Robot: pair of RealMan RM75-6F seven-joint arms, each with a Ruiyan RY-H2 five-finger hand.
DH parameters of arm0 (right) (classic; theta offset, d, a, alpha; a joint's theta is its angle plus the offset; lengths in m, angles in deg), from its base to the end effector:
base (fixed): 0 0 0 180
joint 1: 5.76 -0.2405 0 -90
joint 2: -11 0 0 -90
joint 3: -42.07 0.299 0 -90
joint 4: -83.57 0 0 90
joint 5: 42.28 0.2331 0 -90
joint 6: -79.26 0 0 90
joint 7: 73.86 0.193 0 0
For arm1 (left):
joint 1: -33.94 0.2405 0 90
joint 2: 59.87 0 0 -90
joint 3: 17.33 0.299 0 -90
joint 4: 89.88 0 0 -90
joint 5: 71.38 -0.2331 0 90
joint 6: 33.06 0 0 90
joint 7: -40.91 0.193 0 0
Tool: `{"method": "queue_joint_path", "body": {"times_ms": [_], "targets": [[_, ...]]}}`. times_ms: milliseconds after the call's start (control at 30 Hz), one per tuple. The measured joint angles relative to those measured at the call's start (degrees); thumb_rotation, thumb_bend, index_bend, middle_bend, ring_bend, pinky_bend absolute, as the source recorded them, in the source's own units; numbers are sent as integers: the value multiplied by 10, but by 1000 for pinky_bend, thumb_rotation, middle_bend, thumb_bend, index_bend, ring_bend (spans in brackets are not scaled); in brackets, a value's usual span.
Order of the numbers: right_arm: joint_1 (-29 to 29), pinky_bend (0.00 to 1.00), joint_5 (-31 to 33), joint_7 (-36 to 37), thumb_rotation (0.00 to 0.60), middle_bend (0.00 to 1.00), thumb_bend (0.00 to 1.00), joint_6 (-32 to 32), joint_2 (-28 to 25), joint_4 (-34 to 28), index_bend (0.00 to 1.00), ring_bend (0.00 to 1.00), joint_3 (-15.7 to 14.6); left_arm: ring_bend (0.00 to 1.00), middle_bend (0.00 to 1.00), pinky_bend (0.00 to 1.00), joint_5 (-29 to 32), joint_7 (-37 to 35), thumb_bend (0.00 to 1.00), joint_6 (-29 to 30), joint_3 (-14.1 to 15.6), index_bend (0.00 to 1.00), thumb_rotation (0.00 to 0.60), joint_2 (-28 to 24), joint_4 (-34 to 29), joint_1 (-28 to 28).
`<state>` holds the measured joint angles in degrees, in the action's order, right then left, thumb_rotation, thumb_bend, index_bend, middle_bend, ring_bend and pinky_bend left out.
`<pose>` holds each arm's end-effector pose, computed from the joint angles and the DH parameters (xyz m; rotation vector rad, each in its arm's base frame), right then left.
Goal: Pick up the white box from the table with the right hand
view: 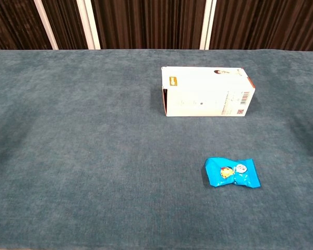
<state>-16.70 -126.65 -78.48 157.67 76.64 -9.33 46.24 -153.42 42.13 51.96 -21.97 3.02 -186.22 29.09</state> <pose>-0.3368 -0.2764 0.1307 1.4953 -0.8825 0.8852 -0.3532 0.2408 0.1670 -1.3066 -0.9324 -0.9159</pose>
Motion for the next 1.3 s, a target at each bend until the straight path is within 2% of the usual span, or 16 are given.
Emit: {"method": "queue_joint_path", "body": {"times_ms": [167,300,600,767,1000,1300], "targets": [[-64,180,47,-18,600,38,109,-81,-18,-29,68,107,44,0,0,0,4,-1,496,0,0,77,600,0,-2,2],[-126,175,113,-56,600,38,109,-156,-21,-45,68,107,81,0,0,0,6,-2,495,1,-1,77,600,-1,-4,2],[-249,163,280,-157,600,37,102,-267,11,-57,68,87,125,0,0,0,8,-7,495,-1,0,77,600,-3,-5,2],[-317,141,358,-218,600,35,98,-291,50,-48,74,71,132,0,0,0,10,-6,495,-3,0,77,600,-4,-6,2],[-396,138,445,-279,600,35,99,-293,121,5,79,70,131,0,0,0,13,-11,495,-4,-1,77,600,-5,-6,2],[-456,137,498,-317,600,35,99,-302,166,56,82,69,120,0,0,0,23,-11,495,-8,-4,77,600,-5,-7,2]]}}
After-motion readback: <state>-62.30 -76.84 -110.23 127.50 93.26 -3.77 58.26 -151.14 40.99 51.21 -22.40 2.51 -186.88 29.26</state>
